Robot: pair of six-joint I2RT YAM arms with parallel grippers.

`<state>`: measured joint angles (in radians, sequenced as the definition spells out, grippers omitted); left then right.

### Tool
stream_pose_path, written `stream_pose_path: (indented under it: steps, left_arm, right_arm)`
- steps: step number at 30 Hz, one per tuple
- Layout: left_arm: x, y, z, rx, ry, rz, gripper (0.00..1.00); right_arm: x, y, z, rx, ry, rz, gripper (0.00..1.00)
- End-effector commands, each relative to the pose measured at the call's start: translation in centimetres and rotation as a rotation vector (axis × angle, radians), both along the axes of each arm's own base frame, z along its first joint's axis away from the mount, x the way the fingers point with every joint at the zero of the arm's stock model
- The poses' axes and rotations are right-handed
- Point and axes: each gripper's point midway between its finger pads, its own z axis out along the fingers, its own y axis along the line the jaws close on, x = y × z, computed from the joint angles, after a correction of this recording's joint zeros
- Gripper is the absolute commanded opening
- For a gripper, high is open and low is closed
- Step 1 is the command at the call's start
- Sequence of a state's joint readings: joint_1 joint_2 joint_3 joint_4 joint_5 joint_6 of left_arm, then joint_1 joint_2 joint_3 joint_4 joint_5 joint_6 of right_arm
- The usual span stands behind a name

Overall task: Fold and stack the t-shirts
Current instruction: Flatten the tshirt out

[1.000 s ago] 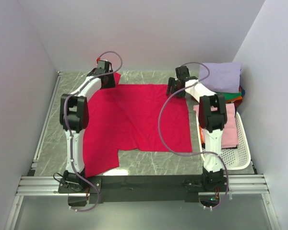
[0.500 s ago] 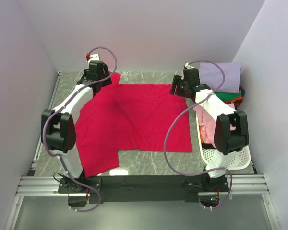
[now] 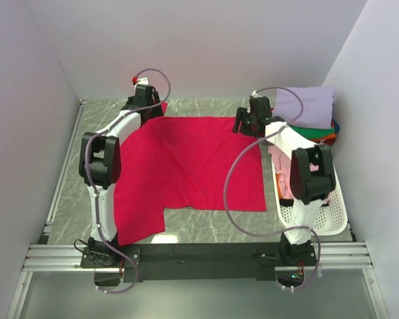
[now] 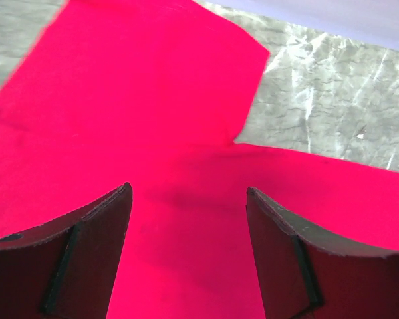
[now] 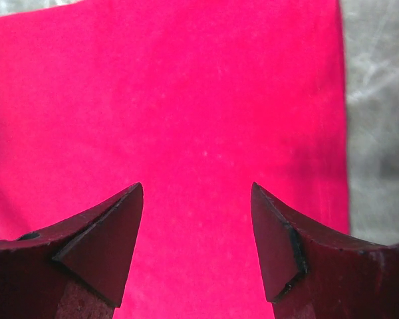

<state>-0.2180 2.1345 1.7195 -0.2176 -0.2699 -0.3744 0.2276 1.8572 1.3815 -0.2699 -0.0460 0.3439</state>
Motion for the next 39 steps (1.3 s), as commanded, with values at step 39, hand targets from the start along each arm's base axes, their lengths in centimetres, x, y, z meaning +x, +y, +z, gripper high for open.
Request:
stream_pose_path:
  steps: [39]
  left_arm:
    - [-6.2, 1.8, -9.3, -0.059, 0.281, 0.012, 0.77]
  right_arm:
    - [-0.9, 0.7, -7.5, -0.149, 0.199, -0.006, 0.72]
